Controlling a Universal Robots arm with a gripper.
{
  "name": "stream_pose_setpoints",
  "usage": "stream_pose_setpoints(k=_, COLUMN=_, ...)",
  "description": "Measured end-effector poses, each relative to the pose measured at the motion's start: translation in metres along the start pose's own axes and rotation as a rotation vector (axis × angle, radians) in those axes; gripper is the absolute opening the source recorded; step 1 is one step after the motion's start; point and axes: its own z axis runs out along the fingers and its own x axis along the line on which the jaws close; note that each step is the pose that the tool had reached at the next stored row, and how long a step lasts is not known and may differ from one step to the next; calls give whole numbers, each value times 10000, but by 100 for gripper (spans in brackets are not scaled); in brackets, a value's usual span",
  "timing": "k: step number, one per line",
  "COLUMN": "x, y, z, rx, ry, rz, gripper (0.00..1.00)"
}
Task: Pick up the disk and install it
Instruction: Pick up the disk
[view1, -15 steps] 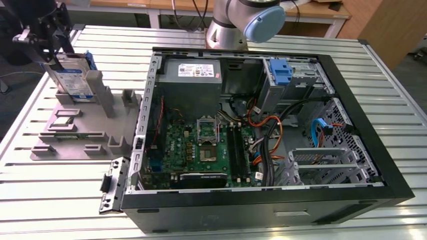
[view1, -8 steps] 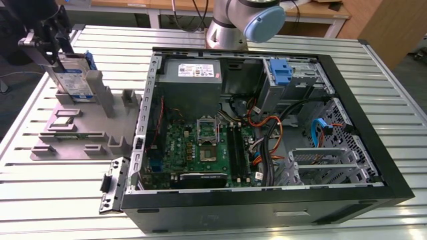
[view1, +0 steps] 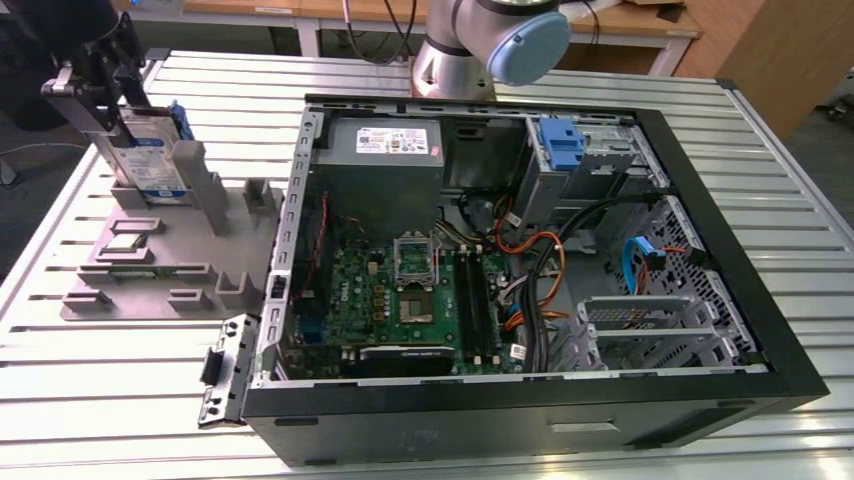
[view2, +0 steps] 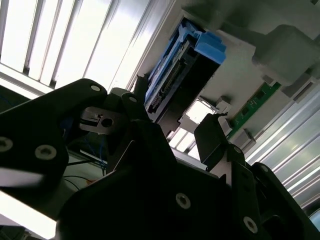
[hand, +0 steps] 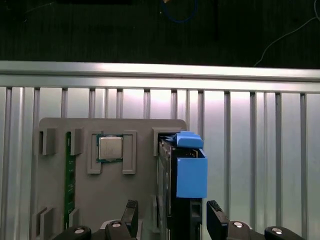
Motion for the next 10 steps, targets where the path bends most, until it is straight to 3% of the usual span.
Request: stream_pose_setpoints(k=10, x=-68, y=0, z=24, rx=2, ry=-1, rz=-2, gripper=65)
